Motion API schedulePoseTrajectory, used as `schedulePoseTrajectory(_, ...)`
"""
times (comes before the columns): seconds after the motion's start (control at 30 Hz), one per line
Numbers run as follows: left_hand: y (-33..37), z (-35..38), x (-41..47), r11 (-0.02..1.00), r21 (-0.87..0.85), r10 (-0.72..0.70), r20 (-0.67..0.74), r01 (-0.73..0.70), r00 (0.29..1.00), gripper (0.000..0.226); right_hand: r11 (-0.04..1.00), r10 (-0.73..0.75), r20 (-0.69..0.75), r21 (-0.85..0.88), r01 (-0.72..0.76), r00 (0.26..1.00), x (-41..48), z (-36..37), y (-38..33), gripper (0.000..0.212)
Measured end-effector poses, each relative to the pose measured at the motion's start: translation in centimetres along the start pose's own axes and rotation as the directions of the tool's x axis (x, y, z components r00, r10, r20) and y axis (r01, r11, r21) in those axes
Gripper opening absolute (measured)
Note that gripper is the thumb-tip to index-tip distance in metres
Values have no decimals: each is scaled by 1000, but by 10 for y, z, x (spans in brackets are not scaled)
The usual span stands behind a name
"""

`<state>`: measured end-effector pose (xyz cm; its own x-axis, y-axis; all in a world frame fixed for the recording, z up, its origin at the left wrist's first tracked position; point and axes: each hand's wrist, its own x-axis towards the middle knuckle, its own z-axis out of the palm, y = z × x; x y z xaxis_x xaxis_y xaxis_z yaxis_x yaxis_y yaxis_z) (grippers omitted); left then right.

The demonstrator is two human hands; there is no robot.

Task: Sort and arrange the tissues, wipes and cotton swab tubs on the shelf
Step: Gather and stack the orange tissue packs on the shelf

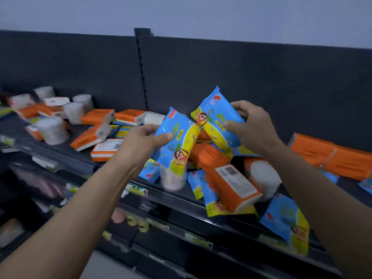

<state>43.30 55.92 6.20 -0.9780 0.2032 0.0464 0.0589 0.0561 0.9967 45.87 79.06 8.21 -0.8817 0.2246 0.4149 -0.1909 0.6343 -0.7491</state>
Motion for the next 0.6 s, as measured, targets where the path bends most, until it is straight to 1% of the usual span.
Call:
schedulePoseTrajectory(0.07,-4,-42,-1,999,49,14,-62,-11,998,7,1000,-23,47,13,23,999,8,37,-21,28)
schedulePoseTrajectory(0.13,-11,-83,-1,996,94,5,-122,7,992,9,998,-66,89,5,66,994,16,73,-40,29)
schedulePoseTrajectory(0.23,-21,-135,-2,982,191,36,-206,4,978,9,993,-117,161,-4,119,980,29,121,-63,28)
schedulePoseTrajectory(0.37,-28,-183,2,959,283,91,-284,-7,955,13,982,-181,246,-5,188,952,53,174,-87,26)
schedulePoseTrajectory(0.47,-28,-209,15,939,343,125,-324,-7,938,14,978,-206,300,23,209,931,73,205,-100,23)
schedulePoseTrajectory(0.6,-22,-238,34,924,382,176,-376,-21,910,16,969,-243,370,49,242,897,103,238,-115,23)
